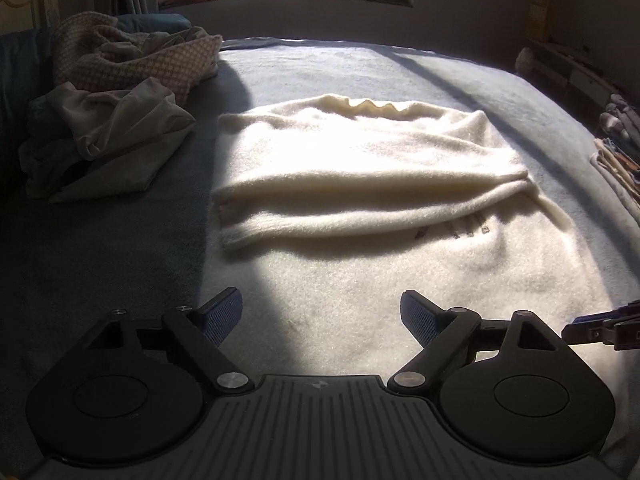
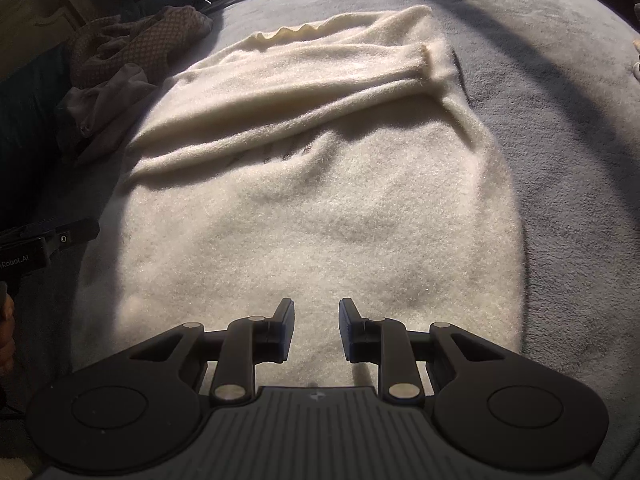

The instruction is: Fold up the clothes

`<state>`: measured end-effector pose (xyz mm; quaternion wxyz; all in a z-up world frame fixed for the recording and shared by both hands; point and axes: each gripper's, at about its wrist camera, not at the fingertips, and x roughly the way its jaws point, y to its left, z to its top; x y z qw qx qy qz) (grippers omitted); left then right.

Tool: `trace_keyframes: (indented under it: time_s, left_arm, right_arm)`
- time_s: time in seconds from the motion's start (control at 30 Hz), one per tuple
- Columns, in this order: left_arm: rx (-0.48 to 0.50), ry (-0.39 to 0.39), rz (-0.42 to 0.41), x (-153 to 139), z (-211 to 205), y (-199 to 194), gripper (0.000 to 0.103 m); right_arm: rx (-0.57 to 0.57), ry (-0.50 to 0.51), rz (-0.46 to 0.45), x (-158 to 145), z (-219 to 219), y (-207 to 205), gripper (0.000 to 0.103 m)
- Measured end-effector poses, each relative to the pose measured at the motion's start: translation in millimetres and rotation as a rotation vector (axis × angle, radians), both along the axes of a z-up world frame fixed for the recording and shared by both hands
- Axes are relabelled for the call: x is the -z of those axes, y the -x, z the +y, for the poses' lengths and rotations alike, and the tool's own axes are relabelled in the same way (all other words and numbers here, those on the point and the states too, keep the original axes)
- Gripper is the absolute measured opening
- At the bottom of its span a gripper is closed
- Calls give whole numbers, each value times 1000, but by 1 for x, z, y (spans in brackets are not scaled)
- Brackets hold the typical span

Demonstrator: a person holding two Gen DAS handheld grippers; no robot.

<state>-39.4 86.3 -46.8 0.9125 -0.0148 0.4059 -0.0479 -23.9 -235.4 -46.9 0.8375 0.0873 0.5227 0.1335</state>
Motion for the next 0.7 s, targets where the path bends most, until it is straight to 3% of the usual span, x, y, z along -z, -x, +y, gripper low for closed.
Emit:
trace_keyframes:
  time_s: [0.07,0.37,0.7]
  left_arm:
    - [4,17,13,1,-6,-1,96]
    - [-10,49,54,5,-16,3,101]
    - [-64,10,48,4,-18,5,103]
  right_arm:
    - [-1,2,-1,1,0,0,26]
    - [5,-1,8,4,0,0,26]
    - [15,-1,14,5,-1,0,26]
